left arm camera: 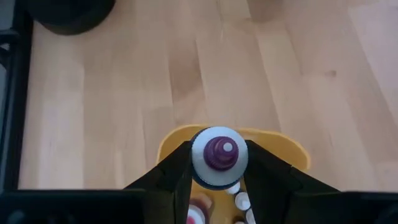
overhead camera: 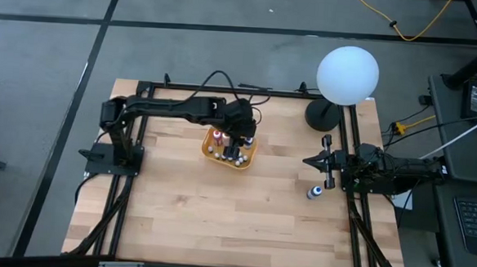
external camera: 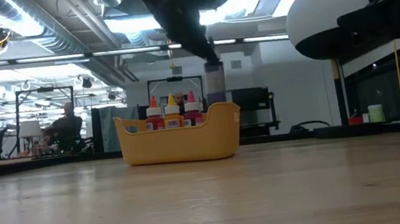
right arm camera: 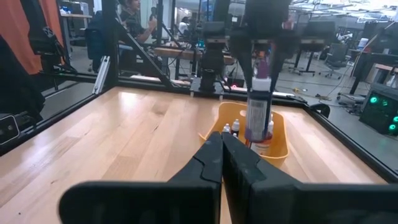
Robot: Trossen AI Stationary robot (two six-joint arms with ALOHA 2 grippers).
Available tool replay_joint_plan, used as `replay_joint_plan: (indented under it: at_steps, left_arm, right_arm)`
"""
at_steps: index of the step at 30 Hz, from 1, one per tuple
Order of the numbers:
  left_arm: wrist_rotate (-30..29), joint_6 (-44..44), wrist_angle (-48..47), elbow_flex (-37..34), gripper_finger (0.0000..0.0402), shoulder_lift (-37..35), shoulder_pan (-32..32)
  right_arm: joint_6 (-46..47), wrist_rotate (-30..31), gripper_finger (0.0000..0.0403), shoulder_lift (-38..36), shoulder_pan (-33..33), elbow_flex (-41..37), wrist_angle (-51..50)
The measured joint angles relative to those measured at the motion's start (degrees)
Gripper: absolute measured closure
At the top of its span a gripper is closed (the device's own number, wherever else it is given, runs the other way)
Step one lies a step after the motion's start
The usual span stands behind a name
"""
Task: Pick & Place food coloring
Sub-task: Put the large purple food coloring bottle into the yellow bin
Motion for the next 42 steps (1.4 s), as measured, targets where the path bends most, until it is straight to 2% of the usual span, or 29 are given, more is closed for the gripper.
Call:
replay_joint_plan:
  at_steps: [30, 42]
  left_arm:
    - [-0.8, 3.6, 1.5, 0.1, 0.0283, 8.3, -0.2]
    - [-1.6, 4.0, 1.4, 0.0, 0.0284, 8.5, 0.6]
  right_arm:
    - [0.0, 0.0, 0.0395, 0.0, 0.0, 0.0, 0.0]
    - [0.0, 0.0, 0.0395, 0.1, 0.0, 0.0, 0.0]
